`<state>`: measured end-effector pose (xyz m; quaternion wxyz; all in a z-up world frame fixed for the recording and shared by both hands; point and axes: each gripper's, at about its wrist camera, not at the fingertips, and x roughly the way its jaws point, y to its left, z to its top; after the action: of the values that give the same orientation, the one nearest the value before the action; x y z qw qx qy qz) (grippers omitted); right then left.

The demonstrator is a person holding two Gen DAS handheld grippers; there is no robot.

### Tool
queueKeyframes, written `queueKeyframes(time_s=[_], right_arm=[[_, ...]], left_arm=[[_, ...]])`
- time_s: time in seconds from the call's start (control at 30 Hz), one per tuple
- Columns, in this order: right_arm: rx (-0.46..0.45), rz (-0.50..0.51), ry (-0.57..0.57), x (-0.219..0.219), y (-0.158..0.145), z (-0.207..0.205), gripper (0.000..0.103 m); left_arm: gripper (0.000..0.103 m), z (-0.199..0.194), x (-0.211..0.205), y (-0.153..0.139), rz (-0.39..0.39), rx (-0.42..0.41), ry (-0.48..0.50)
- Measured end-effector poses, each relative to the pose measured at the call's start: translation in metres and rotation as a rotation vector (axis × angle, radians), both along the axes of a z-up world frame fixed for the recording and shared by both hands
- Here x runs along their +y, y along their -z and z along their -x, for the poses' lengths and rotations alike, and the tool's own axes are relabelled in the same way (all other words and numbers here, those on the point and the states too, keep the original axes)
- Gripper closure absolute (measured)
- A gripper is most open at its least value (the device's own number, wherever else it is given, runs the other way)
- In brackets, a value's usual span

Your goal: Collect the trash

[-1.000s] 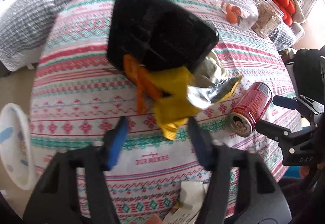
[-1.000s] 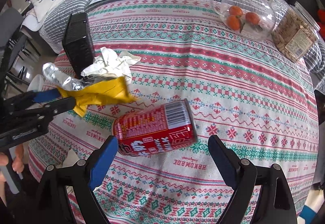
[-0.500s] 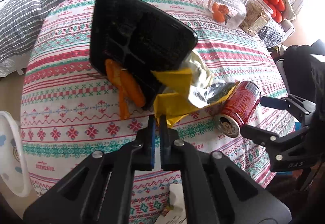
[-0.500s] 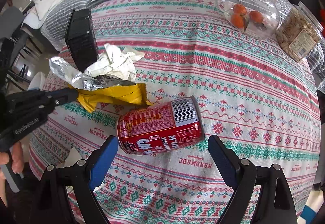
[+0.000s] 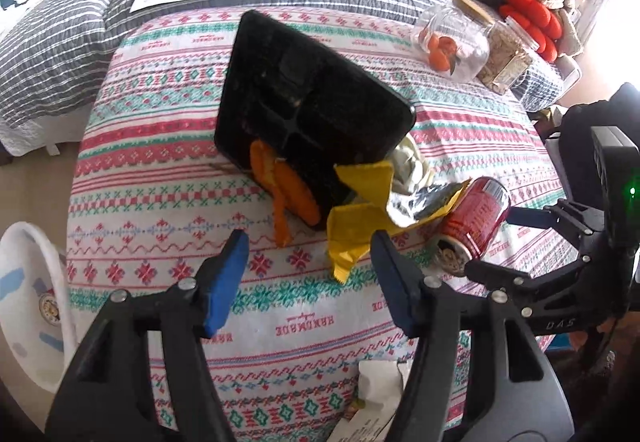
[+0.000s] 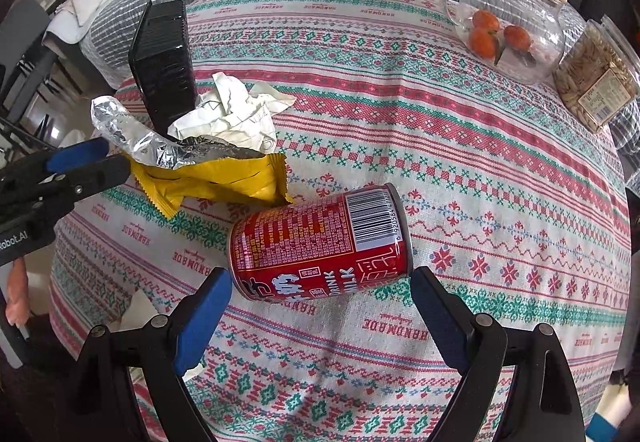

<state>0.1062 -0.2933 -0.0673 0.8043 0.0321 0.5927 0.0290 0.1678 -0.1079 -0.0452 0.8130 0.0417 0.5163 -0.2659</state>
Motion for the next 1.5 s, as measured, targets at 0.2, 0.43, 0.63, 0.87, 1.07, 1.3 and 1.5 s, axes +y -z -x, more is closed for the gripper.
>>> queueKeyframes(time_s=[0.2,0.43,0.63,0.87,1.07,1.3,1.5], right_arm=[[0.009,-0.013,0.024,-0.010,0.000,0.000,0.011],[-0.016,-0.029,0.087,-0.032,-0.010,0.006,0.012],[-0.058,-0.079,0.150,-0.052,-0.025,0.015,0.057],[-0.065,-0.112,0.224,-0.075,-0.027,0.022,0.037],[-0.045,-0.154,0.284,-0.088,-0.018,0.020,0.019],[-0.005,-0.205,0.327,-0.089,-0.005,0.009,0.019],[0.015,-0.211,0.341,-0.086,0.000,0.000,0.021]], left_arm=[[0.065,-0.009,-0.017,0.012,0.040,0.031,0.030],[0.102,-0.006,-0.031,0.010,0.027,0.041,0.050],[0.102,0.002,-0.026,-0.002,0.046,0.027,0.051],[0.102,0.015,-0.009,-0.017,0.008,-0.022,0.036],[0.102,0.021,0.009,-0.012,-0.015,0.046,0.002],[0.094,0.024,0.019,0.007,-0.101,0.151,0.039],[0.041,0.025,0.029,-0.008,-0.070,0.079,0.045]])
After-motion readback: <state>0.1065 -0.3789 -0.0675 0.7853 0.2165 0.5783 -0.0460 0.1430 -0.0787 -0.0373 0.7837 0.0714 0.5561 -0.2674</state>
